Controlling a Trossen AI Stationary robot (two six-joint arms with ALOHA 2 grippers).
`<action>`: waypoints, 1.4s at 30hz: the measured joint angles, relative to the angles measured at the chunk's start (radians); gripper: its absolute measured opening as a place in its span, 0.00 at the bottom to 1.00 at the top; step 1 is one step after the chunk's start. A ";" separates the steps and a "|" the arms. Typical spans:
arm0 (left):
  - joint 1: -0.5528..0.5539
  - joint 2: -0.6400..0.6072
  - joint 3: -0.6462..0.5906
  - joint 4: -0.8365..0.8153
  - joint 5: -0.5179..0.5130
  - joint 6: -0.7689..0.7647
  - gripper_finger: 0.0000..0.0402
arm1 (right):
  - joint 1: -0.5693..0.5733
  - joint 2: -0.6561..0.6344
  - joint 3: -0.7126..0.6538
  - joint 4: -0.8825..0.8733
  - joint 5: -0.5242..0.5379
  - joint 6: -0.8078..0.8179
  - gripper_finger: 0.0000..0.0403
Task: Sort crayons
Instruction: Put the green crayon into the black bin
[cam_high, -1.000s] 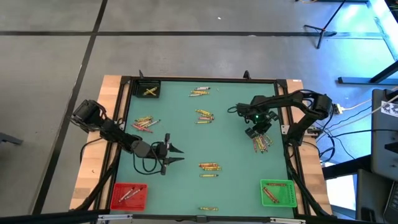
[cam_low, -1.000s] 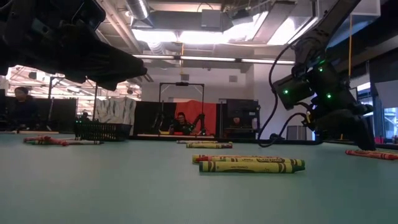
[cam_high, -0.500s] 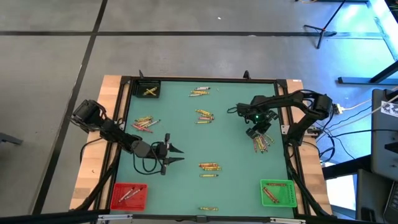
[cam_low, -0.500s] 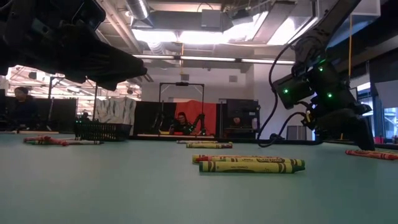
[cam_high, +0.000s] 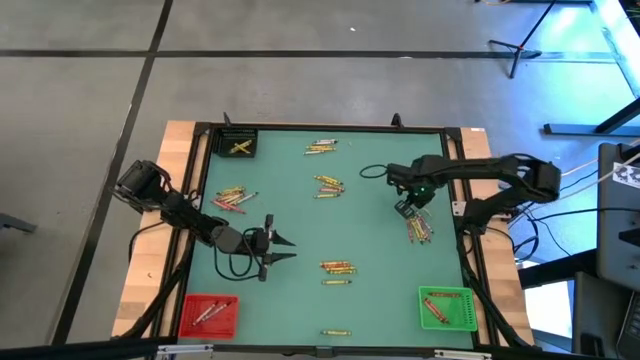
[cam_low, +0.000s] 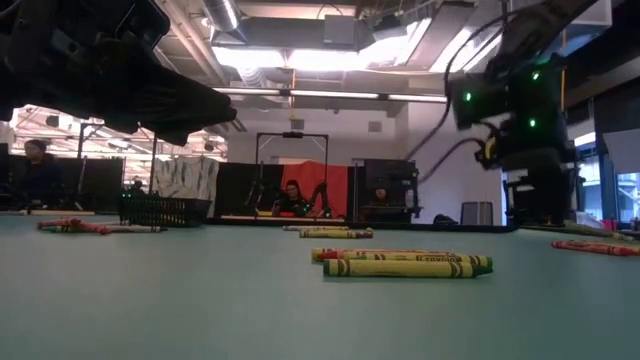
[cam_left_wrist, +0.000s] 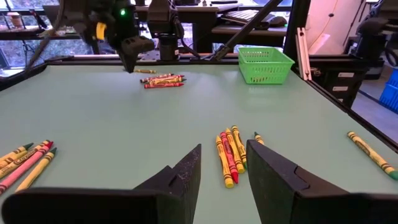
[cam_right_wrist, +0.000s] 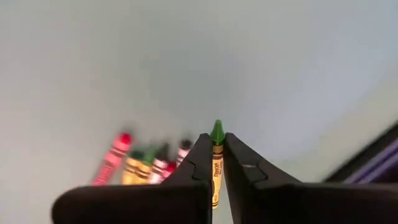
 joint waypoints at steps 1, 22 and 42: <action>0.000 0.000 0.000 0.000 0.000 0.000 0.28 | 0.020 -0.019 0.000 0.017 0.009 0.006 0.03; 0.162 0.002 0.059 -0.101 0.072 -0.101 0.28 | 0.464 -0.019 0.002 0.941 0.229 -0.201 0.04; 0.257 0.042 0.241 -0.287 0.237 -0.140 0.38 | 0.539 0.276 0.003 1.662 0.089 -0.379 0.04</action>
